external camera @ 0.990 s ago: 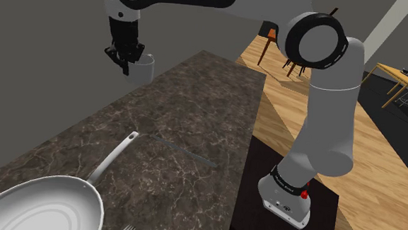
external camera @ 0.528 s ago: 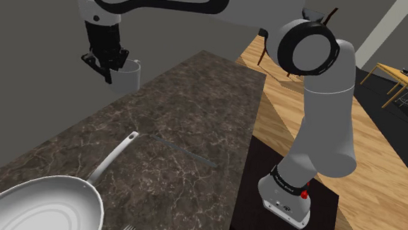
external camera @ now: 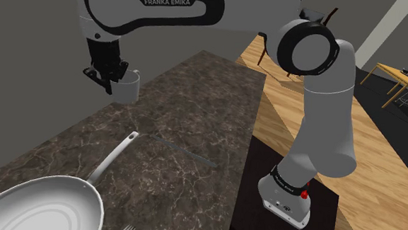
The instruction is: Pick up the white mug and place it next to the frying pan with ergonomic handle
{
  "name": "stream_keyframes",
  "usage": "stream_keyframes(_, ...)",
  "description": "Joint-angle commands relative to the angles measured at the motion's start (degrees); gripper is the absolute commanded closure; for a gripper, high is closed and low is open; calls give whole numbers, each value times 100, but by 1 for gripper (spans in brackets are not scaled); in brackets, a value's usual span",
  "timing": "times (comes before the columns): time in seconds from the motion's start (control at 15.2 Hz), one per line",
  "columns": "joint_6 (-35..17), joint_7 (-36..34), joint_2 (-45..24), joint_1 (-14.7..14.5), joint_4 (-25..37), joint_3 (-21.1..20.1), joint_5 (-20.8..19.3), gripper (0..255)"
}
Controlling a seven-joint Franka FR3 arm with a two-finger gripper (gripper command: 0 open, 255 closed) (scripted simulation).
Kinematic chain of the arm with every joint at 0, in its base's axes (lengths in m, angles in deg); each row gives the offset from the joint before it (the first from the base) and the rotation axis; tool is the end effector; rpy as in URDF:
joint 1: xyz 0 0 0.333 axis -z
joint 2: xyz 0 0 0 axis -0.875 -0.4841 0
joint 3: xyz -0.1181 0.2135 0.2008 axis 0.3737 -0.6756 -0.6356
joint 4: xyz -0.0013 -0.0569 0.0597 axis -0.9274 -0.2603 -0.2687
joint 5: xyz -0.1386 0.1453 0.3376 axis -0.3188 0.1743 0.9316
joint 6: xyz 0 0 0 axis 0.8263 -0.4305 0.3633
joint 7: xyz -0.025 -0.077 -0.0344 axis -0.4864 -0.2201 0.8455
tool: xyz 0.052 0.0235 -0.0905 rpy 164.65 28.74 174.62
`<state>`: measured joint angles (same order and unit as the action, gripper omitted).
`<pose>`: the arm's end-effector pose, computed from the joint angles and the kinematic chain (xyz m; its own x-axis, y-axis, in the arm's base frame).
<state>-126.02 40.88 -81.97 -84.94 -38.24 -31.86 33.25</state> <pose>0.6033 0.3742 0.4430 0.9907 0.1344 -0.0210 0.1352 -0.9897 0.0471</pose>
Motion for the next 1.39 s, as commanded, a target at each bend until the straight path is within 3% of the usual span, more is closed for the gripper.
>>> stream_keyframes(0.0,-170,-13,-19,8,-148,4,-7,255)
stream_keyframes(0.99,-1221,-99,-287,31,-939,46,-84,255)
stream_keyframes(1.32,-1221,-99,-287,31,-939,46,-84,255)
